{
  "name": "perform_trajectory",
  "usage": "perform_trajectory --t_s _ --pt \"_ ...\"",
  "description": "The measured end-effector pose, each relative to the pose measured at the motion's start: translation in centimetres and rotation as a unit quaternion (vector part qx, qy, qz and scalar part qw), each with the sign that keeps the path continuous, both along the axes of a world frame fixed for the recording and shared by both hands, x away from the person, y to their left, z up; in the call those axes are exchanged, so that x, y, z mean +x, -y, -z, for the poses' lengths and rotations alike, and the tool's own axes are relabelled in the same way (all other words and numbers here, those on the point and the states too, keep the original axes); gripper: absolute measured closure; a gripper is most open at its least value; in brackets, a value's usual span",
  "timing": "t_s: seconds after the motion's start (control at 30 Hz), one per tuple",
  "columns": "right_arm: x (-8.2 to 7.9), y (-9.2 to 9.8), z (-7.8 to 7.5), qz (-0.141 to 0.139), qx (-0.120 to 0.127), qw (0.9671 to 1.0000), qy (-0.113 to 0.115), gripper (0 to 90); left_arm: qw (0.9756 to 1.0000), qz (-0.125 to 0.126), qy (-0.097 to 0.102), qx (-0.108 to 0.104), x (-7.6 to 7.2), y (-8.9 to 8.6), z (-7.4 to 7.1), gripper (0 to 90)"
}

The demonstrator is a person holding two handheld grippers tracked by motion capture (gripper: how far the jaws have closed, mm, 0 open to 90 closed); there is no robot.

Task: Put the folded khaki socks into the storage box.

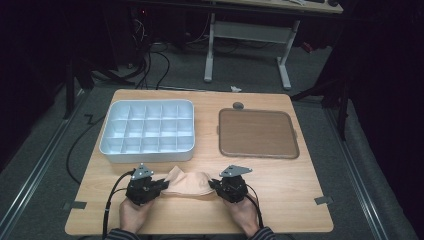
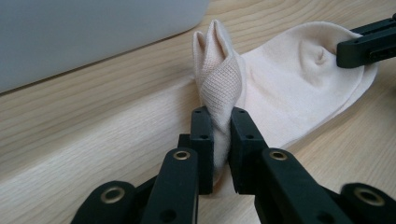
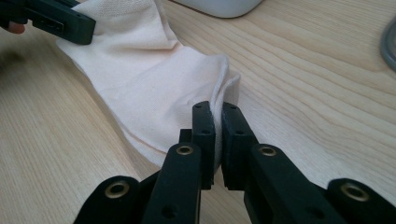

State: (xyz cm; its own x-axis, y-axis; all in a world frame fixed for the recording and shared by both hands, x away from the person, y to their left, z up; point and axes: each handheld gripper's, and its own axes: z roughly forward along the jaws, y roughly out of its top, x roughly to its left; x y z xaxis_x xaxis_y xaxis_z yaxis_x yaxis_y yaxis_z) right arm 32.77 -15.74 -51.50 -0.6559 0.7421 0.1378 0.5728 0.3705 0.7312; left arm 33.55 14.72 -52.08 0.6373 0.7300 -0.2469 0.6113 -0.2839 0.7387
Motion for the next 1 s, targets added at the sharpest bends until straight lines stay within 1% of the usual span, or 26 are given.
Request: perform_trajectory --t_s 0.33,0.5,0.6,0.67,0.8,0.87,1.0 --pt "-0.3 1.9 0.2 0.02 -0.002 0.9998 0.001 85.5 1.0 0.005 0.003 -0.008 0.4 2.0 0.5 82.0" --pt "-0.3 2.9 0.2 0.031 -0.002 0.9995 0.002 85.5 0.9999 0.005 0.008 -0.013 0.5 2.9 0.6 81.8" --pt "-0.3 3.4 0.3 0.038 -0.003 0.9993 0.001 85.5 0.9998 0.004 0.014 -0.015 0.6 3.3 0.7 81.3" --pt "-0.3 3.7 0.4 0.04 -0.005 0.9992 0.001 85.4 0.9998 0.006 0.014 -0.013 0.6 3.6 0.9 81.0" --pt "-0.3 4.3 0.7 0.049 -0.003 0.9988 -0.006 85.4 0.9999 0.009 0.014 -0.002 0.7 4.3 1.2 80.6" --pt "-0.2 4.6 0.8 0.05 -0.004 0.9987 -0.005 85.4 0.9998 0.008 0.019 0.004 0.7 4.6 1.3 80.3" --pt "0.1 4.7 1.1 0.055 -0.008 0.9984 -0.012 84.9 0.9998 -0.001 0.02 0.008 0.8 4.9 1.4 78.0"
